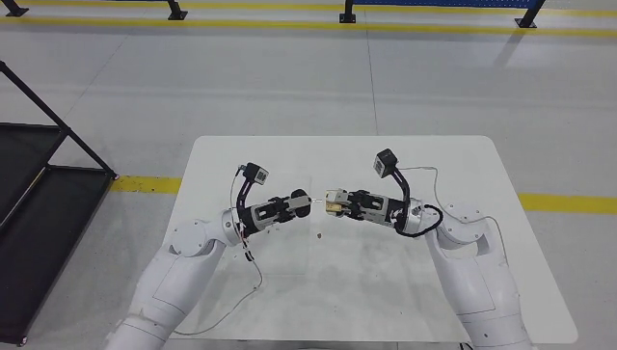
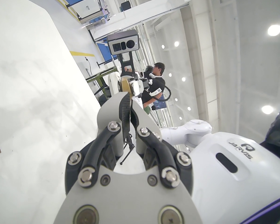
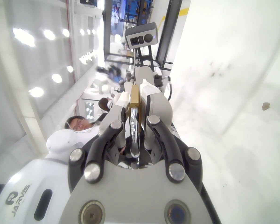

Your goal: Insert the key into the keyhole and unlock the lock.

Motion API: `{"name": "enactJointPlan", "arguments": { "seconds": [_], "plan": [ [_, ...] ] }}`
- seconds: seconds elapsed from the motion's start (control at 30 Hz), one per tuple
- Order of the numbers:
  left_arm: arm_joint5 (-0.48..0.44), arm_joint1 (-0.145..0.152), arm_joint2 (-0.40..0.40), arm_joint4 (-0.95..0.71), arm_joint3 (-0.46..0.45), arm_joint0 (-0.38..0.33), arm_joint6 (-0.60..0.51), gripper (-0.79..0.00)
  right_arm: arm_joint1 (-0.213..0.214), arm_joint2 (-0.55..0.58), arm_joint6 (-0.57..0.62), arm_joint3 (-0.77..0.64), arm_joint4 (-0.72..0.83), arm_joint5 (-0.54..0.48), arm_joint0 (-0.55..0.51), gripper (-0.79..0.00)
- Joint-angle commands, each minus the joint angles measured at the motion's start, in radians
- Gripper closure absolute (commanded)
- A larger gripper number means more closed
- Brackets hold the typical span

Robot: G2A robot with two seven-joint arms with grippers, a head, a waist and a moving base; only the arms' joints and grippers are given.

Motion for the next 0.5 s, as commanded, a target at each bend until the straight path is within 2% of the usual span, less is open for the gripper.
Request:
{"name": "enactJointPlan", "arguments": {
  "seconds": [0.0,0.1,0.4,0.47],
  "plan": [
    [0.002,0.007,-0.023,0.0,-0.013,0.017,-0.016,0.0,0.0,0.0,0.0,0.0,0.0,0.0,0.0,0.0],
    [0.015,0.014,-0.046,0.006,-0.031,0.034,-0.029,0.0,0.0,0.0,0.0,0.0,0.0,0.0,0.0,0.0],
    [0.015,0.014,-0.046,0.006,-0.031,0.034,-0.029,0.0,0.0,0.0,0.0,0.0,0.0,0.0,0.0,0.0],
    [0.001,0.013,-0.047,0.012,-0.043,0.036,0.004,0.0,0.0,0.0,0.0,0.0,0.0,0.0,0.0,0.0]
  ]
}}
